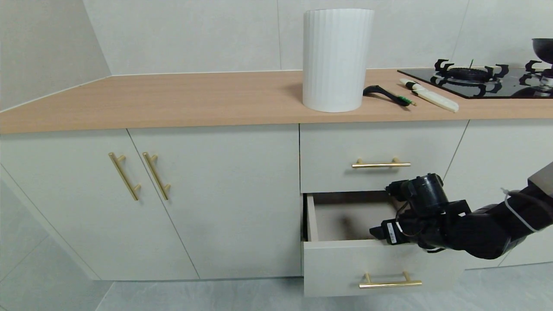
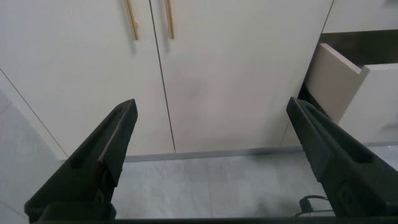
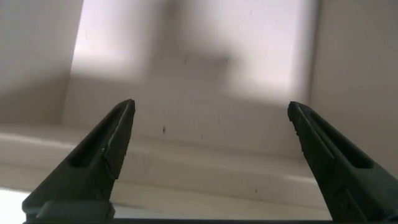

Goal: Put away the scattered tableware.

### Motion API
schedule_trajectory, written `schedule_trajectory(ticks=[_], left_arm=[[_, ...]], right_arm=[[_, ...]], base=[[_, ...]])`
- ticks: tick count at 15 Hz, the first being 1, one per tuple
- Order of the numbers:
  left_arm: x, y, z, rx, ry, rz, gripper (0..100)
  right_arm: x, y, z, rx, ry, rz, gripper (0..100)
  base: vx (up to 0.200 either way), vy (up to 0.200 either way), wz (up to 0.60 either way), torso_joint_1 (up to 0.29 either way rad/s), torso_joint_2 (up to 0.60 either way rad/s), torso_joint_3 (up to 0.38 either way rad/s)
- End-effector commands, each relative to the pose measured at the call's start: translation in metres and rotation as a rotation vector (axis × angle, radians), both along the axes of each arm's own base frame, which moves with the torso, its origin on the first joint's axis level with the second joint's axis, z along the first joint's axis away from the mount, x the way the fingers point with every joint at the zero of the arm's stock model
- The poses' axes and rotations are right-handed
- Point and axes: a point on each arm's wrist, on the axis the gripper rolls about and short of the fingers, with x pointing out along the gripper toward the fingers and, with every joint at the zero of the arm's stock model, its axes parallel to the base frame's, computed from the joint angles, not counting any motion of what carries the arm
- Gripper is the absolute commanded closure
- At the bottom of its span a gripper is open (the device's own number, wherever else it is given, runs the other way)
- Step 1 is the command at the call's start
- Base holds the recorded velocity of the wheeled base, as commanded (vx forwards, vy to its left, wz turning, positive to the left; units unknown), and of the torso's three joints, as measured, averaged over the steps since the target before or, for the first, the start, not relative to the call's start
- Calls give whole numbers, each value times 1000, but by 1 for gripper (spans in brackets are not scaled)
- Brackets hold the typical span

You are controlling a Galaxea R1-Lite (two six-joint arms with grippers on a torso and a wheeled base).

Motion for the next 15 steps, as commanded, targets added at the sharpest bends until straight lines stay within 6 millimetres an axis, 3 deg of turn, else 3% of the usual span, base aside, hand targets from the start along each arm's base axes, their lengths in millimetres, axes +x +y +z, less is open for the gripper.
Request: schedule_trajectory(ticks=[1, 9, 15], left_arm=[[0, 0, 0, 0, 0, 1, 0], [0, 0, 0, 0, 0, -1, 0], [0, 0, 0, 0, 2, 1, 0]], right_arm=[[-7, 2, 12, 8, -2, 21, 0], [-29, 5, 19, -59, 195, 88, 0], [-60, 5, 22, -208, 374, 221, 0]], base=[[0, 0, 0, 0, 0, 0], [0, 0, 0, 0, 0, 0], [0, 0, 0, 0, 0, 0]])
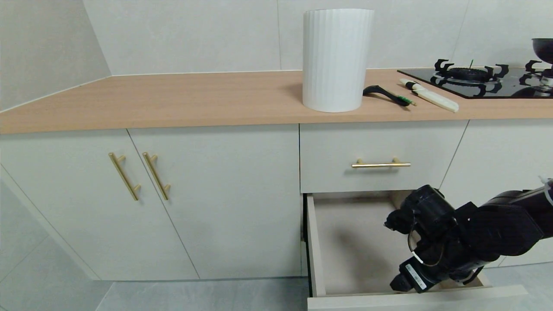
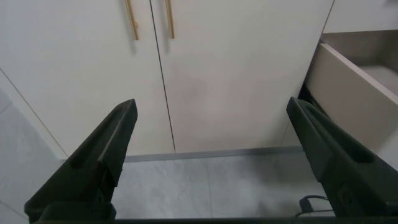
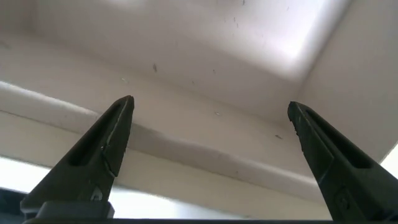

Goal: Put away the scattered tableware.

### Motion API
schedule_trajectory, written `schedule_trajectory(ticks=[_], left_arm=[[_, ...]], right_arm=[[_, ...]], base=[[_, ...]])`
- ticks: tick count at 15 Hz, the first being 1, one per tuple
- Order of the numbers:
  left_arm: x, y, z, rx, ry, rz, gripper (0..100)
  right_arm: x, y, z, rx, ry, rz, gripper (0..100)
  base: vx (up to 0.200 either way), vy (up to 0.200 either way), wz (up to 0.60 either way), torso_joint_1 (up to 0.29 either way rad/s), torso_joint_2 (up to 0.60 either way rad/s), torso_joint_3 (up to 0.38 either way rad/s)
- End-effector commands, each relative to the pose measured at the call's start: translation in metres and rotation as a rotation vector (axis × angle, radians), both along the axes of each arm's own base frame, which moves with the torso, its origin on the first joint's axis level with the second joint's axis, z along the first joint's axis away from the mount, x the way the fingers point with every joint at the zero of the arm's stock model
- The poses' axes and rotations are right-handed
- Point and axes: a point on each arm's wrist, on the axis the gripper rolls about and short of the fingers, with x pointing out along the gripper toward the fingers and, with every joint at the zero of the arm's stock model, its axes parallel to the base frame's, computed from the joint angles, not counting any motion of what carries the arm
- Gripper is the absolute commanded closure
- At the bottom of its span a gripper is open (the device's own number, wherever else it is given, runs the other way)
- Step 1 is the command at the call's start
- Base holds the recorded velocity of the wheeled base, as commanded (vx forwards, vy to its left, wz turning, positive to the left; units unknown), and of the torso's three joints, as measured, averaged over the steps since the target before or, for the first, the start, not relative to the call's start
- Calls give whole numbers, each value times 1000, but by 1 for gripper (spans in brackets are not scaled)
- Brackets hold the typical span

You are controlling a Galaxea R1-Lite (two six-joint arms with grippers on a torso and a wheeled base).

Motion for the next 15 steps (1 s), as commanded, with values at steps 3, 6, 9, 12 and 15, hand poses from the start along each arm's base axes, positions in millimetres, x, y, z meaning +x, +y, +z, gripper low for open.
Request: schedule_trajectory(ticks=[3, 6, 9, 12, 15], left_arm=[[0, 0, 0, 0, 0, -1, 0], [0, 0, 0, 0, 0, 1, 0], [0, 0, 0, 0, 0, 1, 0], [0, 0, 0, 0, 0, 1, 0], [0, 0, 0, 0, 0, 1, 0]], right_arm=[[-13, 3, 5, -34, 42, 55, 0], [-24, 3, 7, -82, 108, 111, 0], [-29, 3, 6, -104, 138, 124, 0], [-27, 4, 6, -107, 136, 120, 0], [-21, 6, 15, -78, 87, 93, 0]], base=[[0, 0, 0, 0, 0, 0], [0, 0, 0, 0, 0, 0], [0, 0, 0, 0, 0, 0], [0, 0, 0, 0, 0, 0], [0, 0, 0, 0, 0, 0]])
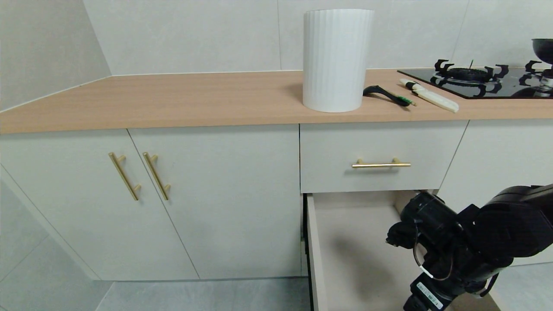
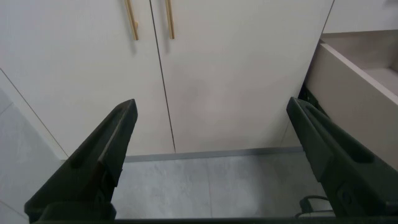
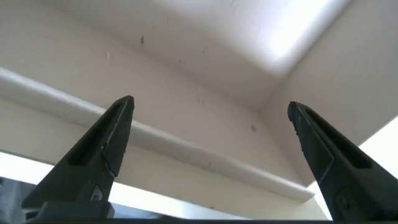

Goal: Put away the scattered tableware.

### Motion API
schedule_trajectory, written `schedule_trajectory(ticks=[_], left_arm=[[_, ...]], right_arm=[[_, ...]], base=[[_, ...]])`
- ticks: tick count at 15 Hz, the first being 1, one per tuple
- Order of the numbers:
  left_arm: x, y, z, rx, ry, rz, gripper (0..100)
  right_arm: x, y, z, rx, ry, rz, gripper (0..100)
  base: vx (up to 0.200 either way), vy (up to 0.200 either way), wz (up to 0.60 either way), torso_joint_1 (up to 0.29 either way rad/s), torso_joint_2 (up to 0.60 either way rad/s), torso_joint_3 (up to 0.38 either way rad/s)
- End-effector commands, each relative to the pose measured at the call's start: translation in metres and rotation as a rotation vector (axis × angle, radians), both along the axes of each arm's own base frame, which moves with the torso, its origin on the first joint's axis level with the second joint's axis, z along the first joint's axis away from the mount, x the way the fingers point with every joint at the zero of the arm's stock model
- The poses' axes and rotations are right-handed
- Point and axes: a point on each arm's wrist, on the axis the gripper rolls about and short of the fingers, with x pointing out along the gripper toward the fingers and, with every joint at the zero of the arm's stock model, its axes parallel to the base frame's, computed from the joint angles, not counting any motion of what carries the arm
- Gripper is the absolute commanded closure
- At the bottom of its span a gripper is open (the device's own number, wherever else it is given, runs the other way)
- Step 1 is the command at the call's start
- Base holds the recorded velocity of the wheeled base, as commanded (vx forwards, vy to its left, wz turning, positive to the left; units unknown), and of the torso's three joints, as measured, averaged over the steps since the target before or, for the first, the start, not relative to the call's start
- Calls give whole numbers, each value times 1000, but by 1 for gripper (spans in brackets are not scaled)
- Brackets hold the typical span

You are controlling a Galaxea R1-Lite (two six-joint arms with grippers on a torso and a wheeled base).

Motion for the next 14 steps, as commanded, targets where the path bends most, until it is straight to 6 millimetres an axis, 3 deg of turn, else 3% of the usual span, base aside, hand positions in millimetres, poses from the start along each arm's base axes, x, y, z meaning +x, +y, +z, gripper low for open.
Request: schedule_trajectory(ticks=[1, 6, 14], left_arm=[[0, 0, 0, 0, 0, -1, 0], [0, 0, 0, 0, 0, 1, 0], [0, 0, 0, 0, 0, 1, 0]], right_arm=[[7, -2, 17, 53, -70, -66, 0], [23, -23, 65, 235, -347, -242, 0], [16, -41, 94, 357, -585, -270, 0]], base=[[0, 0, 0, 0, 0, 0], [0, 0, 0, 0, 0, 0], [0, 0, 0, 0, 0, 0]])
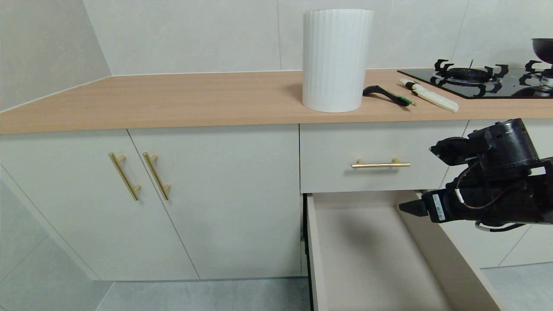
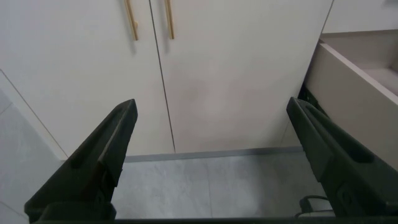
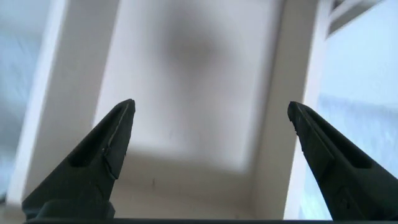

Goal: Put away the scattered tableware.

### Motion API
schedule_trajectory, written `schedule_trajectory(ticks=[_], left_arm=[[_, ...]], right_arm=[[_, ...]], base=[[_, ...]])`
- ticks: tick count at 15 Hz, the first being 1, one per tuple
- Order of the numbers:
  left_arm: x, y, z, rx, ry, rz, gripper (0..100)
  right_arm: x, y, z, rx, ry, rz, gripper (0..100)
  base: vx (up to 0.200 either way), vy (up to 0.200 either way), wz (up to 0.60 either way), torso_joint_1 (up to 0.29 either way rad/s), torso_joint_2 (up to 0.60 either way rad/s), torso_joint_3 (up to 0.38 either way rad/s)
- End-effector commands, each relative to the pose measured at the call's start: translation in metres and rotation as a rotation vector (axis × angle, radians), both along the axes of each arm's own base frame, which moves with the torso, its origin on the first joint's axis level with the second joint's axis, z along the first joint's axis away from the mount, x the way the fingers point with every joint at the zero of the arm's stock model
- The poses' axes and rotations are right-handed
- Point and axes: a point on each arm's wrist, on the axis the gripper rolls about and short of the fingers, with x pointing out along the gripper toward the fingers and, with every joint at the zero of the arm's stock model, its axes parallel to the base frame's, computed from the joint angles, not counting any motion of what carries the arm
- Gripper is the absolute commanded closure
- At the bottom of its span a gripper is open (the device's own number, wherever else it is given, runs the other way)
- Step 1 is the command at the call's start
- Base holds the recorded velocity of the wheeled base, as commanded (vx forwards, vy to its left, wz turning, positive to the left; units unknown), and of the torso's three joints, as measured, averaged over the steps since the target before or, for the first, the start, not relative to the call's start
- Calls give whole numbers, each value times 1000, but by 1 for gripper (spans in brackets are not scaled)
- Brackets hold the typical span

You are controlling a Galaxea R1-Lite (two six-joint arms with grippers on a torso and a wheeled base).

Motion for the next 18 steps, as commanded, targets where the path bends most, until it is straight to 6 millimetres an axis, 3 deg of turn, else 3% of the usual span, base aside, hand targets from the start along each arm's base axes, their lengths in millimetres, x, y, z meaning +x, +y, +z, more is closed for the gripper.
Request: schedule_trajectory(ticks=[1, 7, 18], left_arm=[[0, 0, 0, 0, 0, 0, 0], [0, 0, 0, 0, 0, 0, 0], [0, 0, 0, 0, 0, 0, 0]], right_arm=[[-9, -5, 8, 14, -42, -1, 0], [-21, -10, 18, 16, -84, 10, 0], [-16, -16, 19, 36, -85, 3, 0]], base=[[0, 0, 0, 0, 0, 0], [0, 0, 0, 47, -150, -159], [0, 0, 0, 164, -481, -294]])
